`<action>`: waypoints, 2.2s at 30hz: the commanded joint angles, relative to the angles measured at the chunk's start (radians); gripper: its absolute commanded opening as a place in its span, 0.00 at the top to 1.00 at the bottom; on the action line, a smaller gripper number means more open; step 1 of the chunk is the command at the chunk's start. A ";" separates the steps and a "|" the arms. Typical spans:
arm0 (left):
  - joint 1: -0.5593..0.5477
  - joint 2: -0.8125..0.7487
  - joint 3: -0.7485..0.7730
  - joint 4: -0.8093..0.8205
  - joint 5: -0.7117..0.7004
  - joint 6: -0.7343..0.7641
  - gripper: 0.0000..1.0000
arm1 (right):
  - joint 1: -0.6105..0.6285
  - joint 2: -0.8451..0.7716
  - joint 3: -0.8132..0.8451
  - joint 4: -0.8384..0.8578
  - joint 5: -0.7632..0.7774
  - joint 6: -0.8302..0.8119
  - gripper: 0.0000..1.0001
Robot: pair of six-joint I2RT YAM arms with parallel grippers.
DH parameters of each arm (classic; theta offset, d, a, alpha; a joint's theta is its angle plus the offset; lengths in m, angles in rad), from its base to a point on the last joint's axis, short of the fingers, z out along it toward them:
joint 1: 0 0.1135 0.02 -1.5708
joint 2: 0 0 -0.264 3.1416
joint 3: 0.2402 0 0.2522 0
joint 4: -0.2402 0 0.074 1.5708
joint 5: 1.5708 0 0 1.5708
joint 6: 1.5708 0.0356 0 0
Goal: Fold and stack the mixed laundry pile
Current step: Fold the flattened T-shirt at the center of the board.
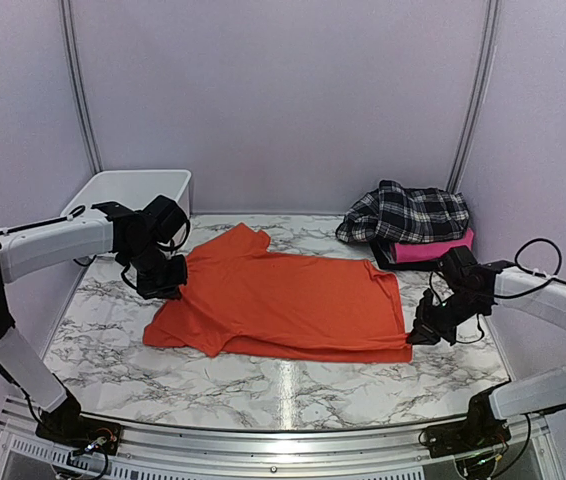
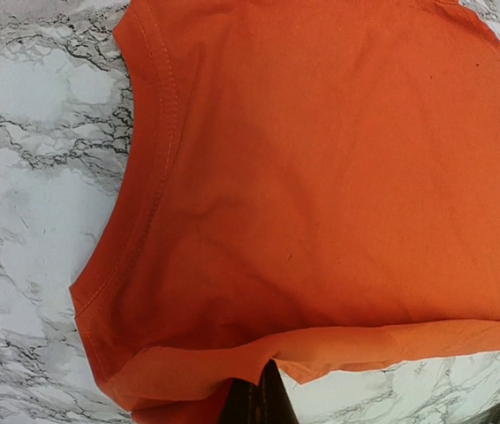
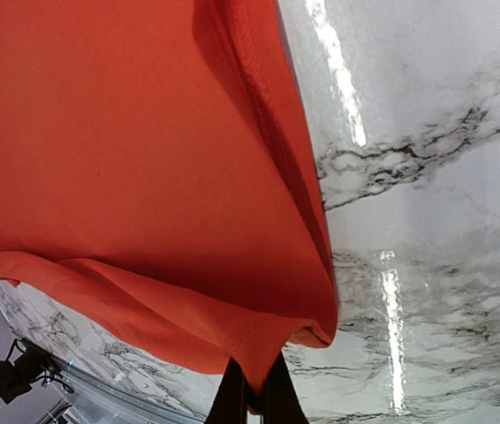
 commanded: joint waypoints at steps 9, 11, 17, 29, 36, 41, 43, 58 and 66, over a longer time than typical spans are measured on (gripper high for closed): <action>0.043 0.117 0.098 -0.032 0.027 0.091 1.00 | -0.035 0.068 0.036 0.062 0.001 -0.021 1.00; 0.047 0.129 0.107 -0.031 0.040 0.100 1.00 | -0.036 0.078 0.037 0.070 0.001 -0.019 1.00; 0.064 0.162 0.122 -0.032 0.049 0.120 1.00 | -0.035 0.104 0.041 0.091 -0.009 -0.012 1.00; 0.084 0.255 0.199 -0.026 0.062 0.171 1.00 | -0.039 0.181 0.074 0.134 -0.018 -0.024 0.96; 0.166 0.240 0.199 0.032 0.188 0.229 0.56 | -0.101 0.124 0.087 0.106 -0.026 -0.082 0.59; 0.235 0.089 0.033 0.050 0.204 0.208 0.34 | -0.124 0.023 0.054 0.065 -0.059 -0.133 0.48; 0.253 0.028 -0.041 0.056 0.210 0.198 0.33 | -0.124 -0.005 0.009 0.068 -0.091 -0.138 0.47; 0.306 -0.105 -0.344 0.070 0.130 0.138 0.46 | -0.120 0.000 -0.193 0.168 -0.104 -0.106 0.52; 0.306 -0.096 -0.397 0.121 0.195 0.170 0.48 | -0.113 0.066 -0.209 0.232 -0.122 -0.103 0.59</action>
